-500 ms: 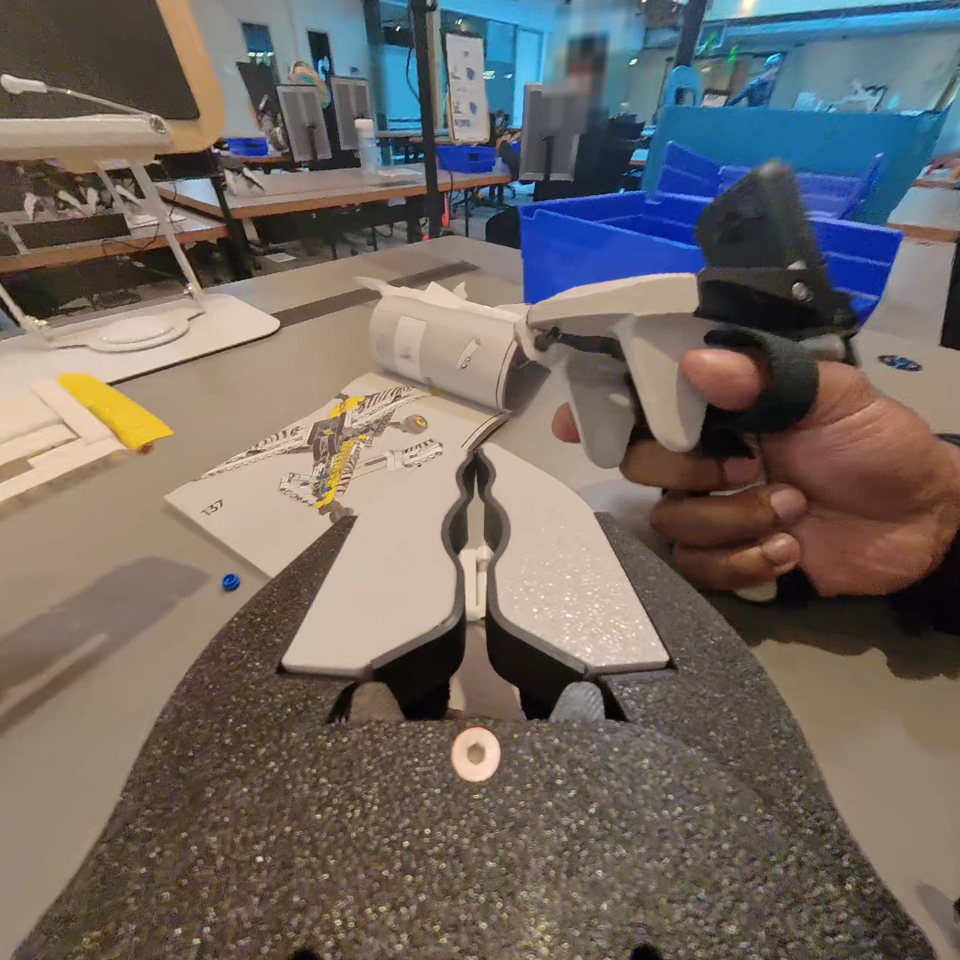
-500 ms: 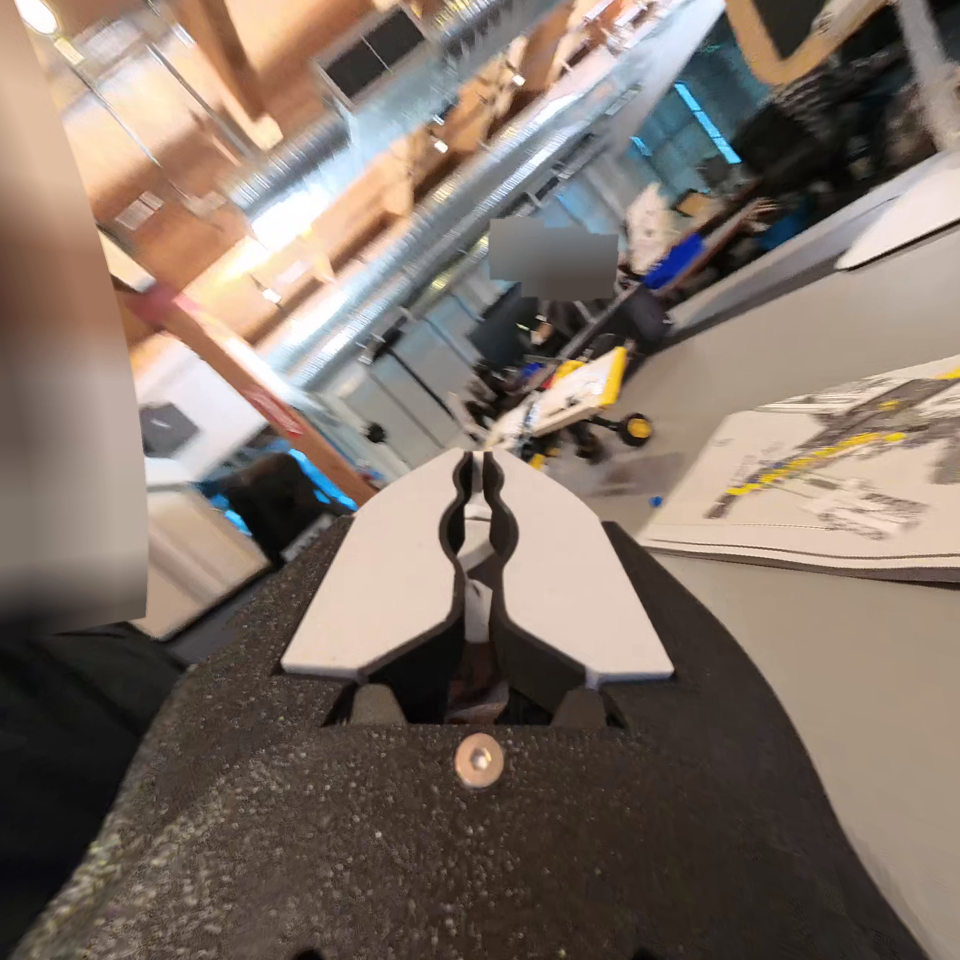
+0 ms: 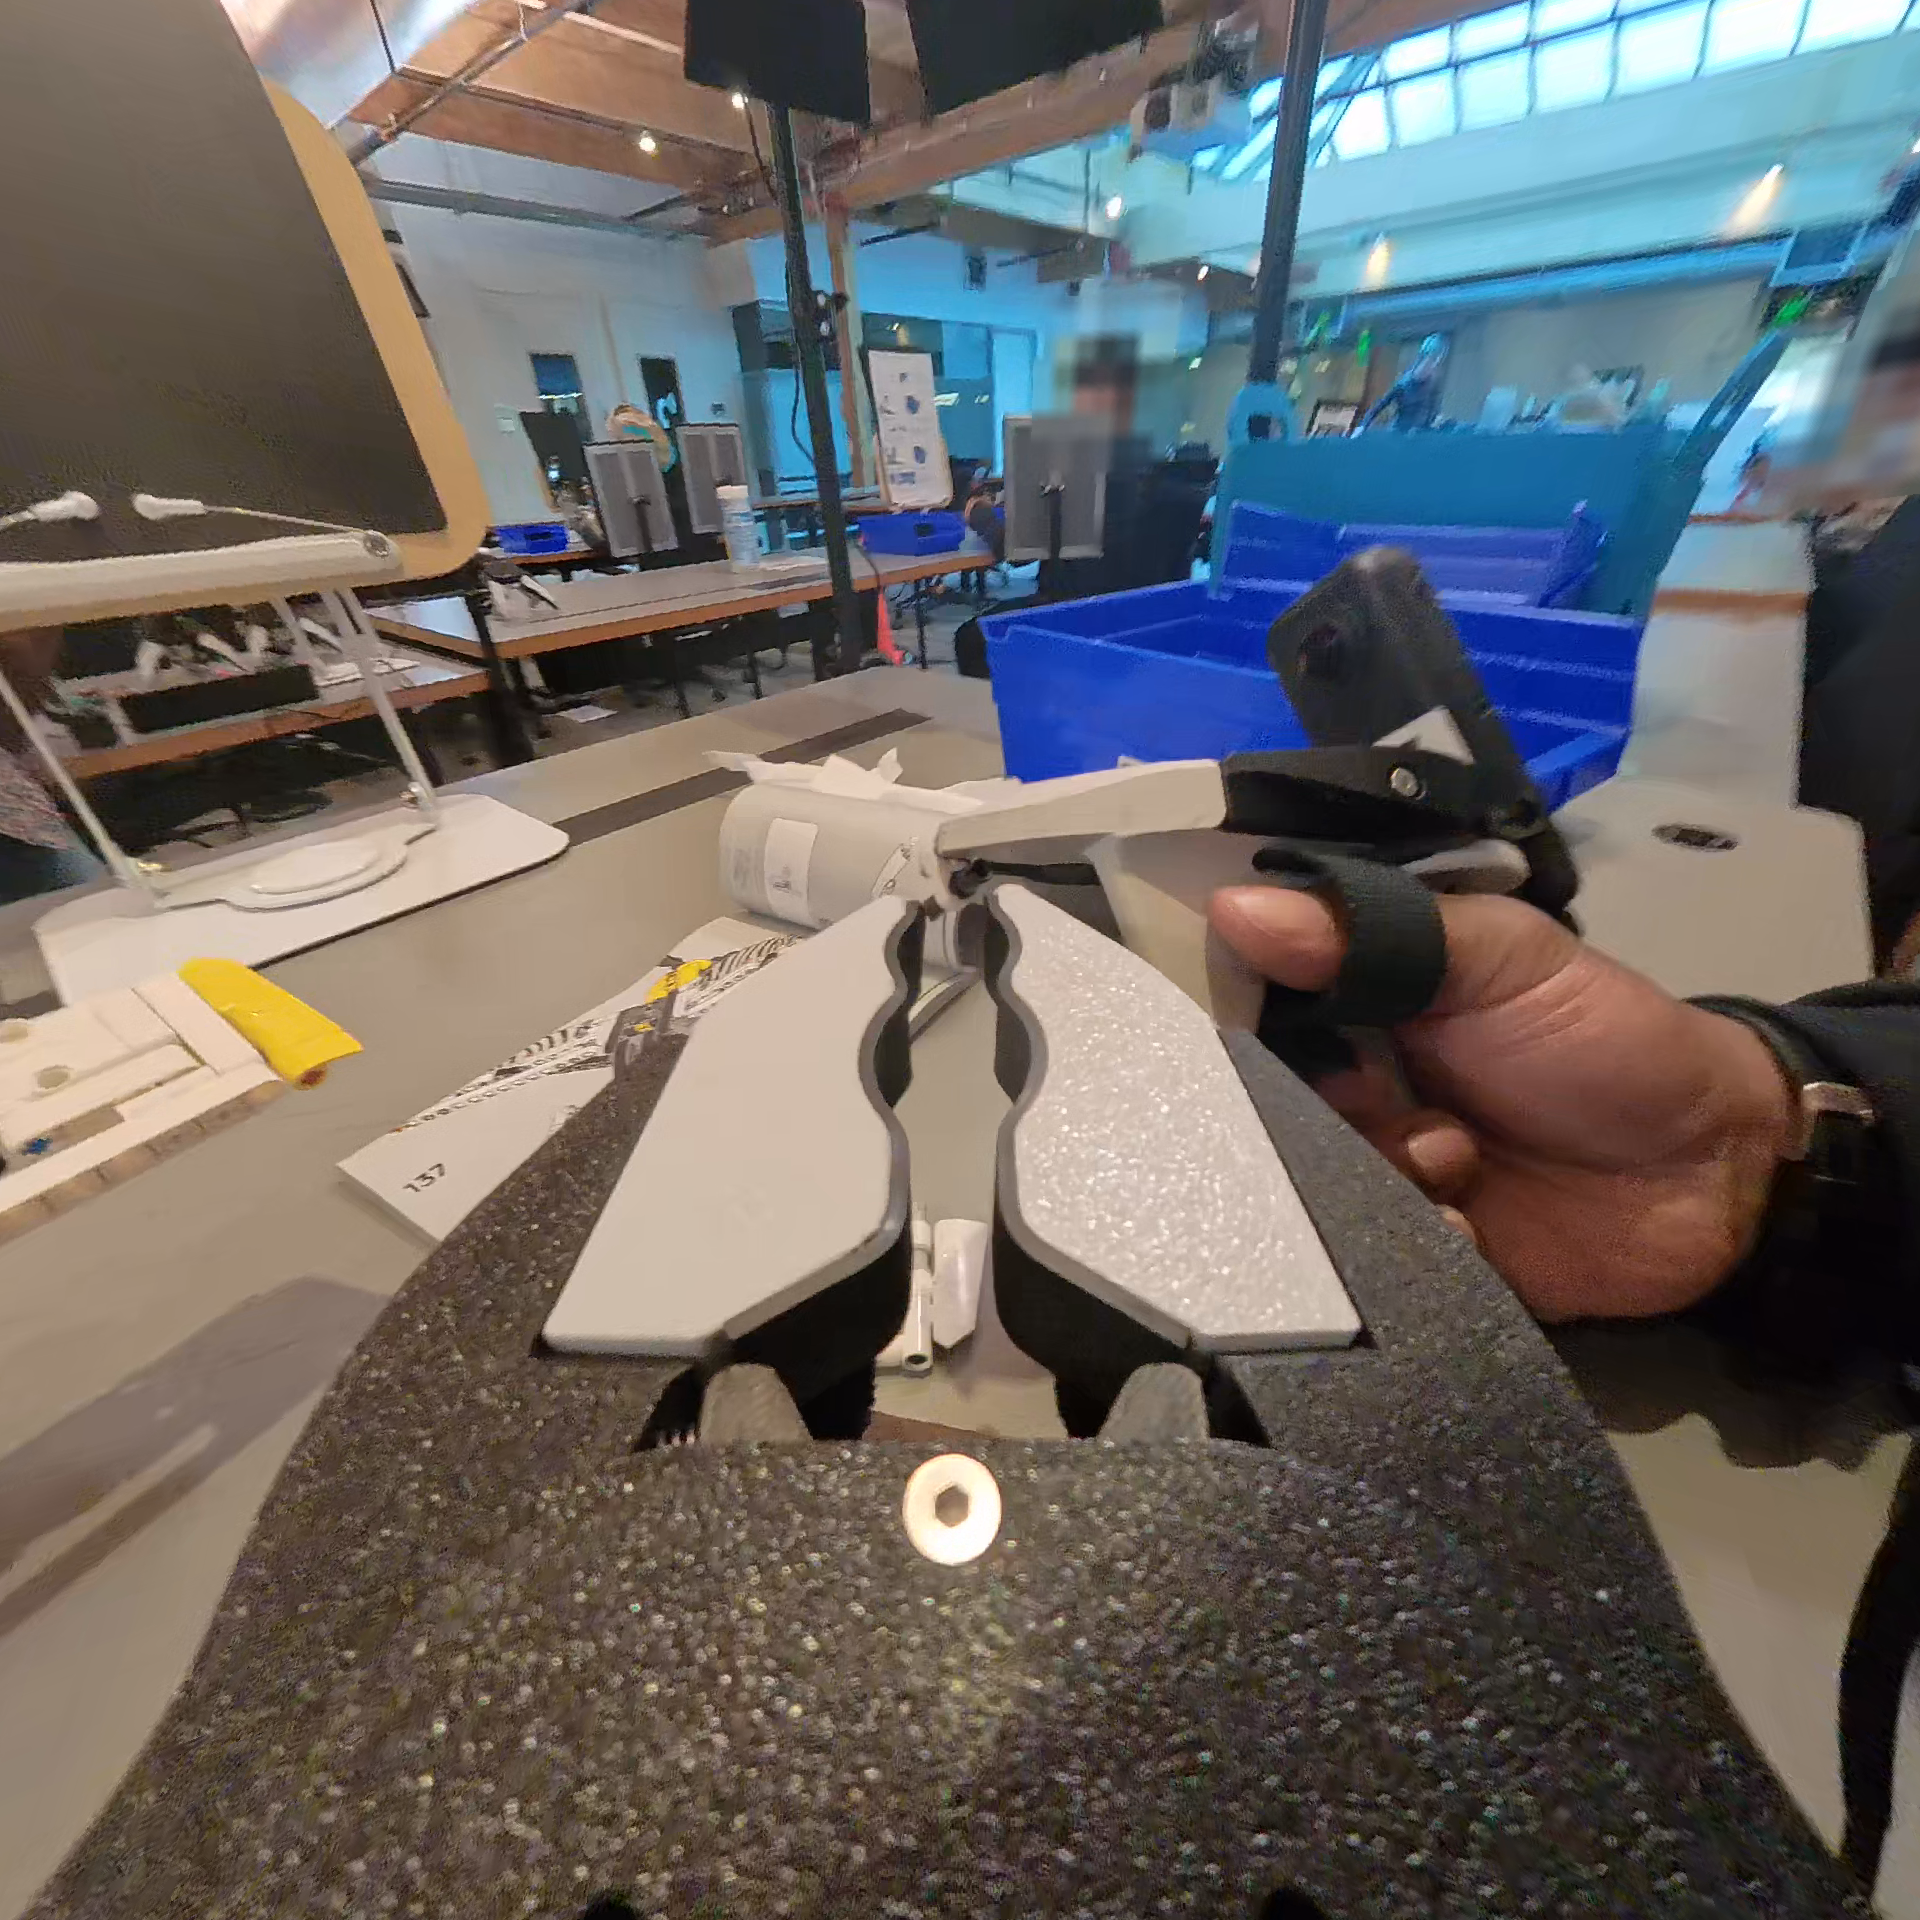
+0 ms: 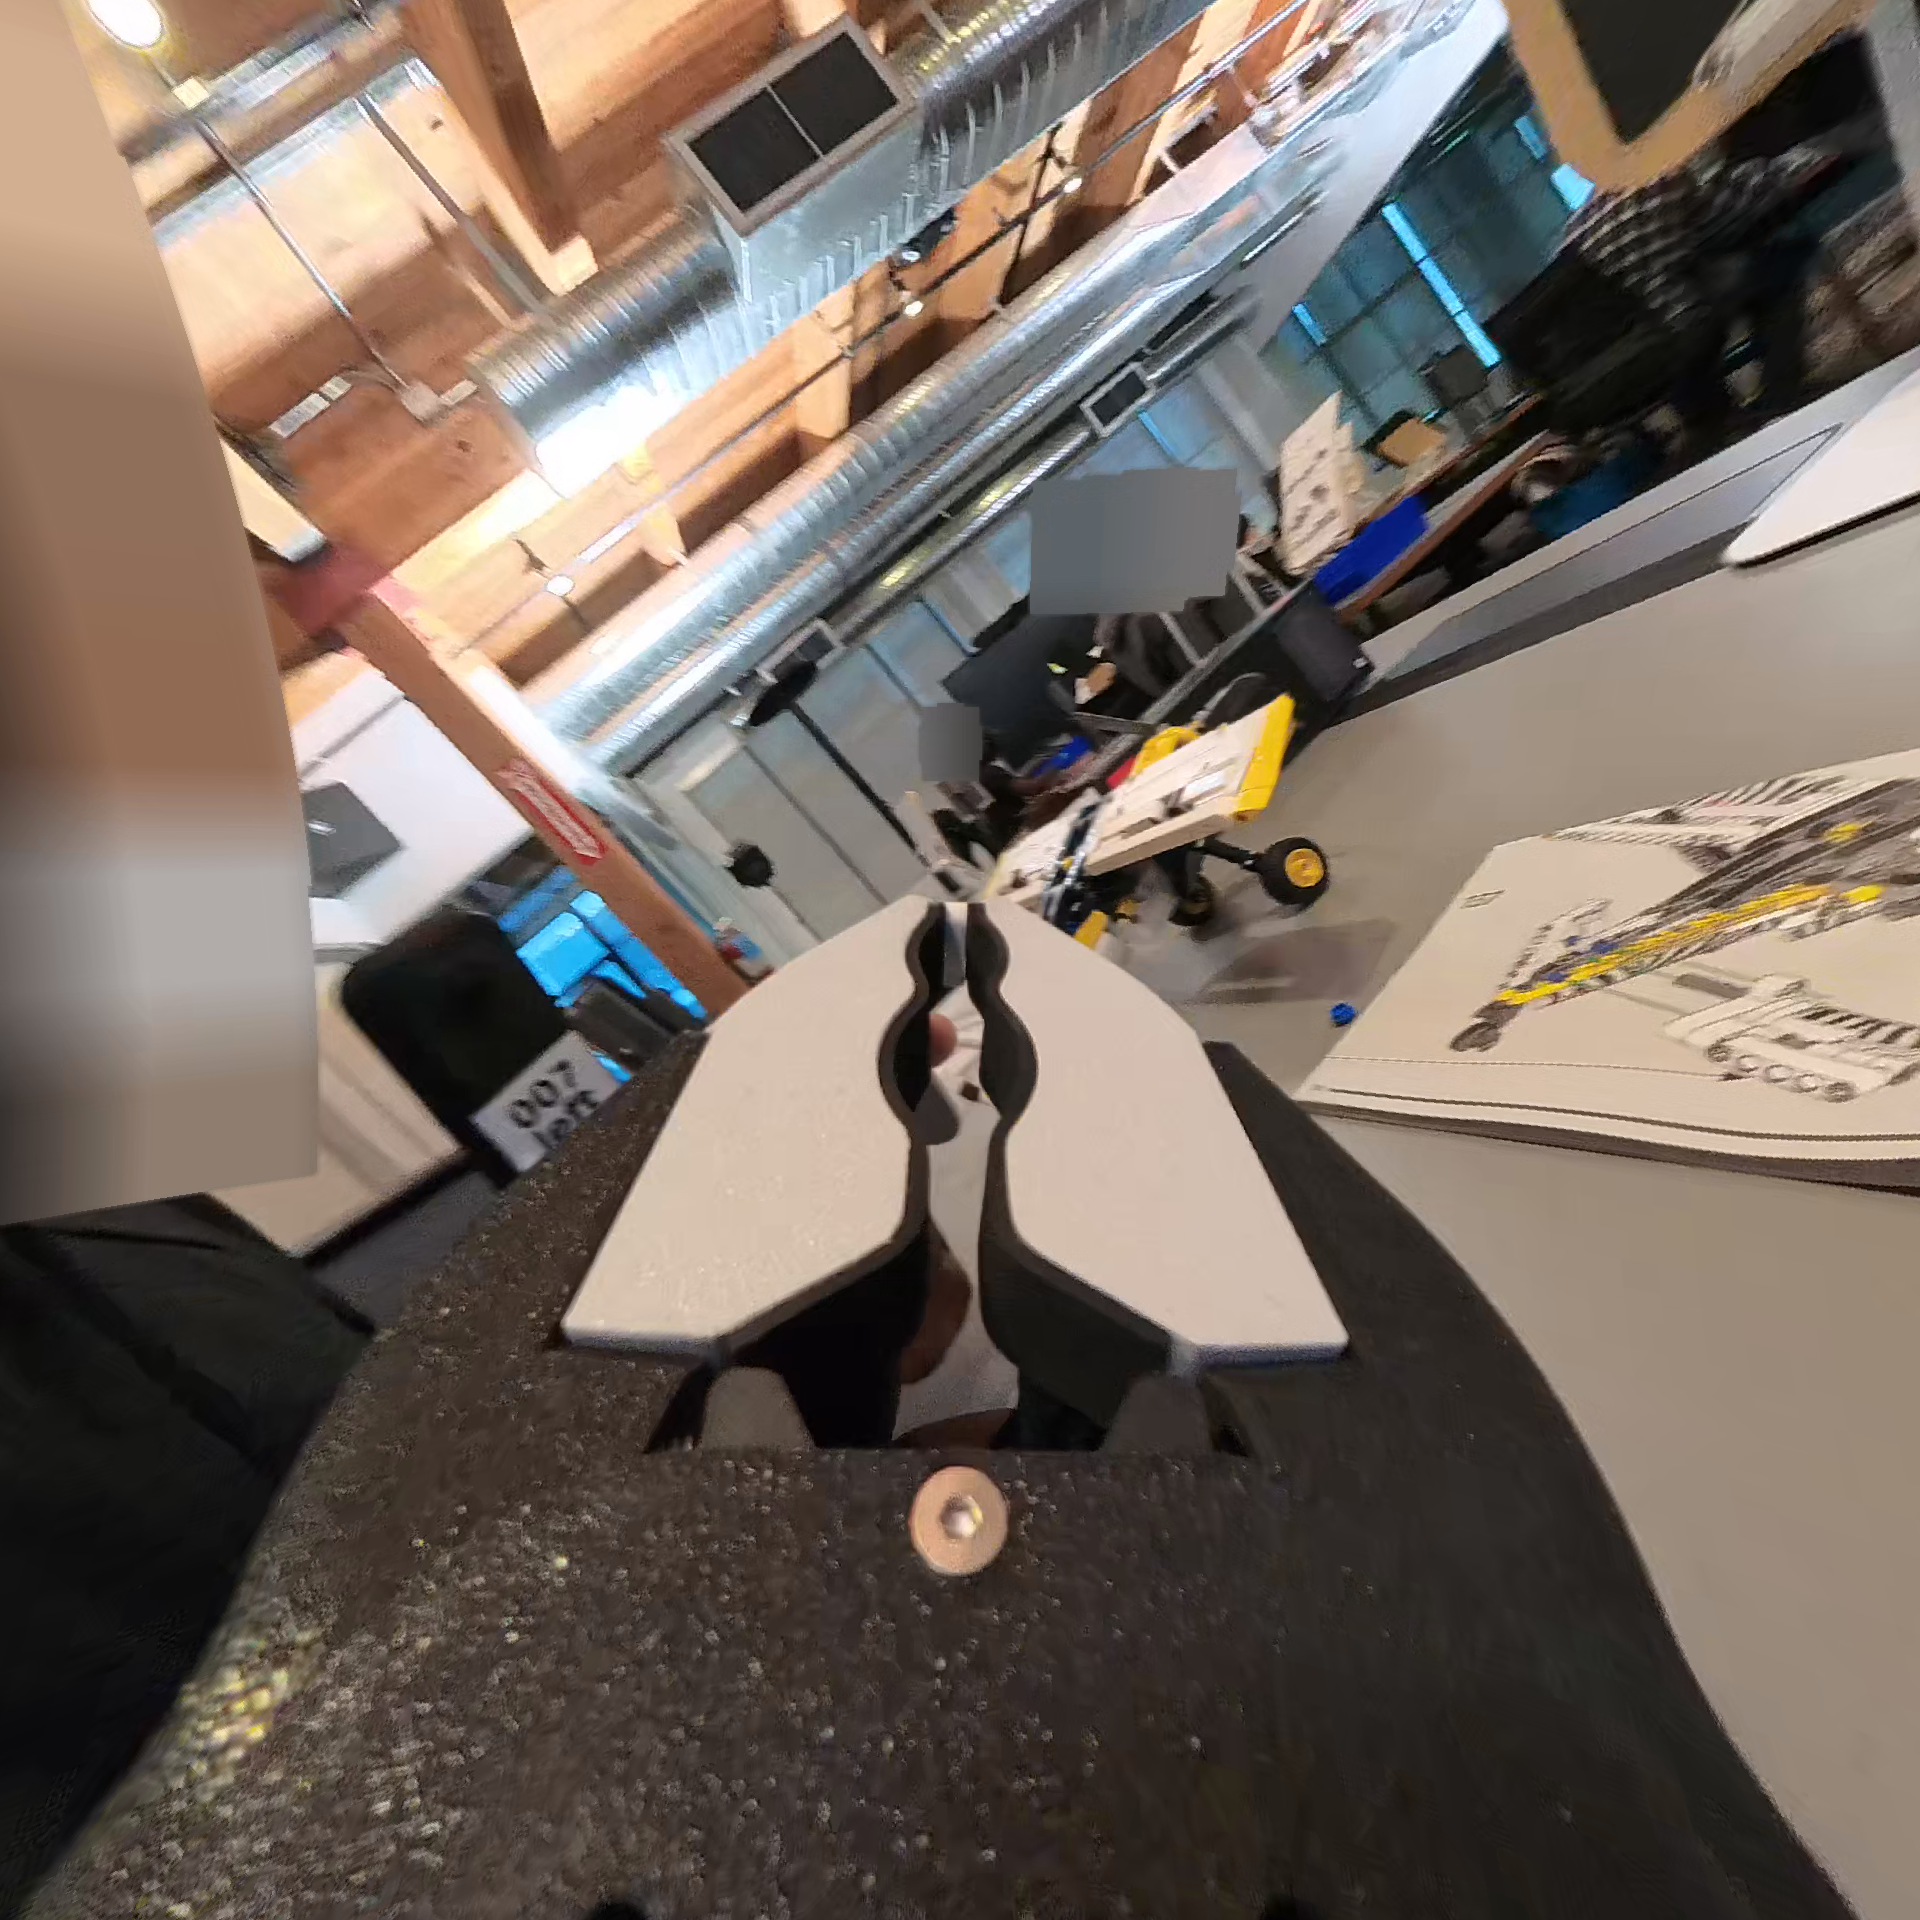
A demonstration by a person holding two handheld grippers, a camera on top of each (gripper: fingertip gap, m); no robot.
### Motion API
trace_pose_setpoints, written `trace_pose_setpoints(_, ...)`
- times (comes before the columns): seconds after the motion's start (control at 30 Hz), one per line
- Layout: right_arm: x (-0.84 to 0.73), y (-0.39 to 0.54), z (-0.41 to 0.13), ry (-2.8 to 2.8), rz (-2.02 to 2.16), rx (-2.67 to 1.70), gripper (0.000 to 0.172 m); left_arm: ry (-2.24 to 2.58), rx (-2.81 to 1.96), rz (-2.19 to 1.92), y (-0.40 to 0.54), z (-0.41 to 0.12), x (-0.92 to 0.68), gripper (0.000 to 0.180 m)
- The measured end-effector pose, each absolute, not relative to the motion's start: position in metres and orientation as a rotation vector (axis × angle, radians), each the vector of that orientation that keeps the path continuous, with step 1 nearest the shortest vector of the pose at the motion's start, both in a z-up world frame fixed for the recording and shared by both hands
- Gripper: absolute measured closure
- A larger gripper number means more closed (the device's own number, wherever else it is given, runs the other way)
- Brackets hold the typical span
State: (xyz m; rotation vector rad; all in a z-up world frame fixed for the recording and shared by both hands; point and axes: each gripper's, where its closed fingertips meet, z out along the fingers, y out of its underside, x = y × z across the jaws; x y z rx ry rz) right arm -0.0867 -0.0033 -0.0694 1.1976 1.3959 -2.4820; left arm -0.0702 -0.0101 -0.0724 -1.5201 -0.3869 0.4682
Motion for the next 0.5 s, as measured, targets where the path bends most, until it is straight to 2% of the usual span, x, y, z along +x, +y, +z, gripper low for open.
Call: trace_pose_setpoints(0.5, -0.0814, -0.0119, -0.0739, 1.402, -2.501, 1.32, 0.168, -0.321, -1.585, 0.865, -0.0067, -0.0759, -0.0731, 0.175)
